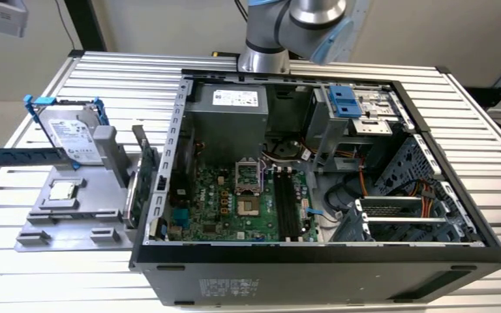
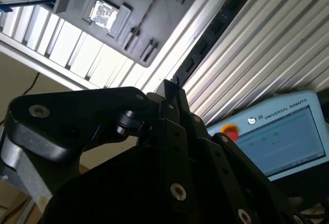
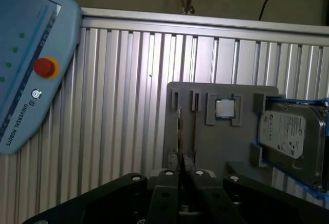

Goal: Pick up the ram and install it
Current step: 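Pick up the ram and move it above insertion slot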

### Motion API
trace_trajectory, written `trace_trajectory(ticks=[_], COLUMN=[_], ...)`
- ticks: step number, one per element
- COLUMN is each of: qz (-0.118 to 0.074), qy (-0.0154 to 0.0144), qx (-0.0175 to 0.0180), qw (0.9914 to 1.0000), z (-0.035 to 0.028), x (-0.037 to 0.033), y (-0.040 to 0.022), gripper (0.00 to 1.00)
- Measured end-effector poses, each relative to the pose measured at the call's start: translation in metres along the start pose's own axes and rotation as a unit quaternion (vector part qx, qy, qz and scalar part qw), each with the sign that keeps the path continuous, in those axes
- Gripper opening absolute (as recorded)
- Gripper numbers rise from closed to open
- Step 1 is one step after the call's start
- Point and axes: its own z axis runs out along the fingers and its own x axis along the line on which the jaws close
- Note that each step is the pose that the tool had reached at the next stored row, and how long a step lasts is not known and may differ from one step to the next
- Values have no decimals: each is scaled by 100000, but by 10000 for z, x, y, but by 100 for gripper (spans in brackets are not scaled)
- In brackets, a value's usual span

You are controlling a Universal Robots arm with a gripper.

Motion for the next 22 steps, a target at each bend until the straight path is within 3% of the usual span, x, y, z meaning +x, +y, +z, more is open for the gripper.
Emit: trace_trajectory(ticks=[2, 5, 10, 11, 12, 15, 22], qz=[-4, 5, 17, 20, 16, 18, 386], qy=[-4, -5, -8, -10, -9, -14, -27], qx=[-95, -113, -112, -110, -112, -104, -112], qw=[100000, 100000, 100000, 100000, 100000, 100000, 99999], z=[-3, -39, -180, -252, -284, -361, -375], x=[3, 3, 3, 3, 3, 3, 3], y=[-45, -54, -48, -45, -44, -40, -41], gripper=[0, 0, 0, 0, 0, 0, 0])
